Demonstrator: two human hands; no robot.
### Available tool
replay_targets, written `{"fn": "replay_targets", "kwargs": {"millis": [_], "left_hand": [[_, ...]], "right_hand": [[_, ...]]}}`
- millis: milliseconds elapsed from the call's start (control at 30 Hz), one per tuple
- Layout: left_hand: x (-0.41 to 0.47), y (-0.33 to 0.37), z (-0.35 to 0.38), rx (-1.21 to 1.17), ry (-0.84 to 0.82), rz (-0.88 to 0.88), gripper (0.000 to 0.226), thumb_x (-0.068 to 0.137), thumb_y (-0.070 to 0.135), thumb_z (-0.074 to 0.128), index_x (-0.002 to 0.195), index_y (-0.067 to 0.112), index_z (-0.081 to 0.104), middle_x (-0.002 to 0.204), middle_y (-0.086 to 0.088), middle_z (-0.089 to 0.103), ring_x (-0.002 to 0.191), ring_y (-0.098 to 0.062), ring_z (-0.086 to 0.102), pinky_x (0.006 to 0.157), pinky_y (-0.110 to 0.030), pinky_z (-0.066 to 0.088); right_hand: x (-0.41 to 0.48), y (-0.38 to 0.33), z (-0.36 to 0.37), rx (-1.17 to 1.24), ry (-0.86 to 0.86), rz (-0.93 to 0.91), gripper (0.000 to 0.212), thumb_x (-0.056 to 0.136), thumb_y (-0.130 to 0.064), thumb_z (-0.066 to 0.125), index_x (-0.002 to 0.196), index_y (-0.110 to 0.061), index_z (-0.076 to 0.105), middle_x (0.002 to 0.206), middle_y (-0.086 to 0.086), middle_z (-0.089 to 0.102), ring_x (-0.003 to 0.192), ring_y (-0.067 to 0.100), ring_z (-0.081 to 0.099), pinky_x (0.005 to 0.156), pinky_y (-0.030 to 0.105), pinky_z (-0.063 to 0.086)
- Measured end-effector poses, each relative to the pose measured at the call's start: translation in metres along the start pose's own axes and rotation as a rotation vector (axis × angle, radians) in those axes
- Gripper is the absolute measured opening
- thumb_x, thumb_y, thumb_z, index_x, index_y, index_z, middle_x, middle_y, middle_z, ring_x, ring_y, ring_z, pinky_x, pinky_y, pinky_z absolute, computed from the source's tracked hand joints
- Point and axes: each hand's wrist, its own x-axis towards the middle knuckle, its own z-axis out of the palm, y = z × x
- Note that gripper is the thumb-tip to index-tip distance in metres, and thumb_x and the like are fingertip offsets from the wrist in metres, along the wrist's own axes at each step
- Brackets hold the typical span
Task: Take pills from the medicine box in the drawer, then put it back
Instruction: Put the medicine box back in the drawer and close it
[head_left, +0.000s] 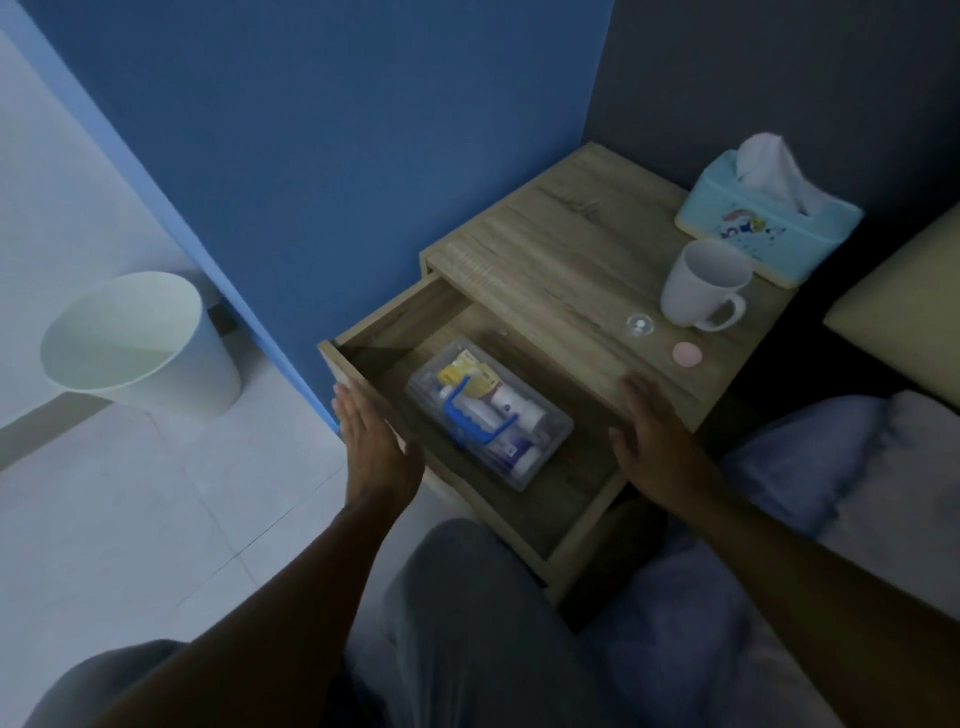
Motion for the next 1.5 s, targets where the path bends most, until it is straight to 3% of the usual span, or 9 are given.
{"fn": "replay_targets", "kwargs": {"millis": [133, 200, 333, 533, 700, 900, 1067, 1267, 1500], "left_hand": [[-0.002, -0.019, 0.011, -0.199, -0.135, -0.162, 0.091, 0.090, 0.025, 0.062, 0.153, 0.023, -0.005, 0.163, -0.006, 0.005, 0.149, -0.032, 0.010, 0.116, -0.055, 0.023], [-0.003, -0.023, 0.014, -0.280, -0.245, -0.181, 0.087, 0.092, 0.032, 0.059, 0.153, 0.029, -0.004, 0.161, -0.004, 0.021, 0.144, -0.031, 0.029, 0.110, -0.051, 0.034], [-0.003, -0.027, 0.023, -0.455, -0.321, -0.197, 0.085, 0.092, 0.040, 0.057, 0.151, 0.037, -0.004, 0.157, 0.001, 0.029, 0.138, -0.026, 0.038, 0.105, -0.043, 0.040], [0.001, -0.028, 0.039, -0.653, -0.373, -0.172, 0.081, 0.095, 0.034, 0.052, 0.151, 0.037, -0.006, 0.154, 0.007, 0.030, 0.111, 0.002, 0.052, 0.079, -0.009, 0.050], [0.012, -0.007, 0.054, -0.679, -0.383, -0.170, 0.084, 0.097, 0.032, 0.050, 0.151, 0.034, -0.014, 0.160, 0.003, 0.019, 0.130, -0.011, 0.040, 0.095, -0.023, 0.041], [0.028, 0.019, 0.075, -0.707, -0.399, -0.130, 0.089, 0.098, 0.031, 0.048, 0.147, 0.034, -0.026, 0.162, 0.000, 0.008, 0.133, -0.014, 0.035, 0.102, -0.031, 0.037], [0.043, 0.038, 0.096, -0.690, -0.400, -0.093, 0.090, 0.098, 0.033, 0.047, 0.146, 0.033, -0.029, 0.162, 0.004, 0.001, 0.126, -0.007, 0.030, 0.102, -0.032, 0.034], [0.061, 0.061, 0.118, -0.668, -0.400, -0.081, 0.087, 0.099, 0.034, 0.046, 0.146, 0.034, -0.027, 0.161, 0.002, 0.008, 0.141, -0.021, 0.025, 0.110, -0.043, 0.032], [0.076, 0.085, 0.144, -0.593, -0.341, -0.061, 0.089, 0.097, 0.043, 0.042, 0.147, 0.025, -0.029, 0.163, -0.004, -0.010, 0.150, -0.026, 0.002, 0.120, -0.051, 0.016]], "right_hand": [[0.000, 0.010, 0.006, -0.066, -0.021, -0.052, 0.059, 0.100, -0.025, 0.051, 0.152, -0.007, 0.030, 0.162, 0.011, 0.022, 0.151, 0.027, 0.018, 0.121, 0.037, 0.014], [0.000, 0.010, 0.008, -0.079, 0.006, -0.074, 0.056, 0.100, -0.019, 0.051, 0.151, -0.004, 0.033, 0.161, 0.014, 0.025, 0.149, 0.030, 0.022, 0.121, 0.041, 0.018], [-0.003, 0.013, 0.011, -0.141, 0.010, -0.132, 0.058, 0.098, -0.008, 0.050, 0.151, -0.002, 0.030, 0.160, 0.018, 0.025, 0.149, 0.034, 0.023, 0.118, 0.053, 0.027], [-0.003, 0.020, 0.015, -0.130, 0.040, -0.166, 0.059, 0.094, -0.003, 0.049, 0.150, -0.002, 0.033, 0.160, 0.016, 0.028, 0.148, 0.033, 0.026, 0.116, 0.056, 0.030], [0.000, 0.025, 0.019, -0.069, 0.063, -0.158, 0.052, 0.098, -0.004, 0.047, 0.149, -0.003, 0.037, 0.159, 0.014, 0.031, 0.148, 0.031, 0.028, 0.116, 0.055, 0.031], [0.001, 0.027, 0.020, -0.035, 0.041, -0.101, 0.059, 0.100, -0.039, 0.031, 0.152, -0.014, 0.032, 0.163, 0.004, 0.024, 0.151, 0.021, 0.017, 0.121, 0.048, 0.023], [0.000, 0.025, 0.018, -0.028, 0.005, -0.092, 0.059, 0.100, -0.037, 0.025, 0.154, -0.013, 0.027, 0.164, 0.002, 0.018, 0.152, 0.019, 0.014, 0.122, 0.047, 0.020], [-0.001, 0.021, 0.016, -0.063, 0.015, -0.085, 0.054, 0.104, -0.032, 0.029, 0.154, -0.010, 0.027, 0.164, 0.004, 0.018, 0.152, 0.021, 0.012, 0.123, 0.043, 0.016], [-0.002, 0.023, 0.021, -0.108, 0.059, -0.118, 0.054, 0.103, -0.028, 0.030, 0.153, -0.010, 0.028, 0.163, 0.005, 0.021, 0.152, 0.017, 0.013, 0.124, 0.037, 0.013]]}}
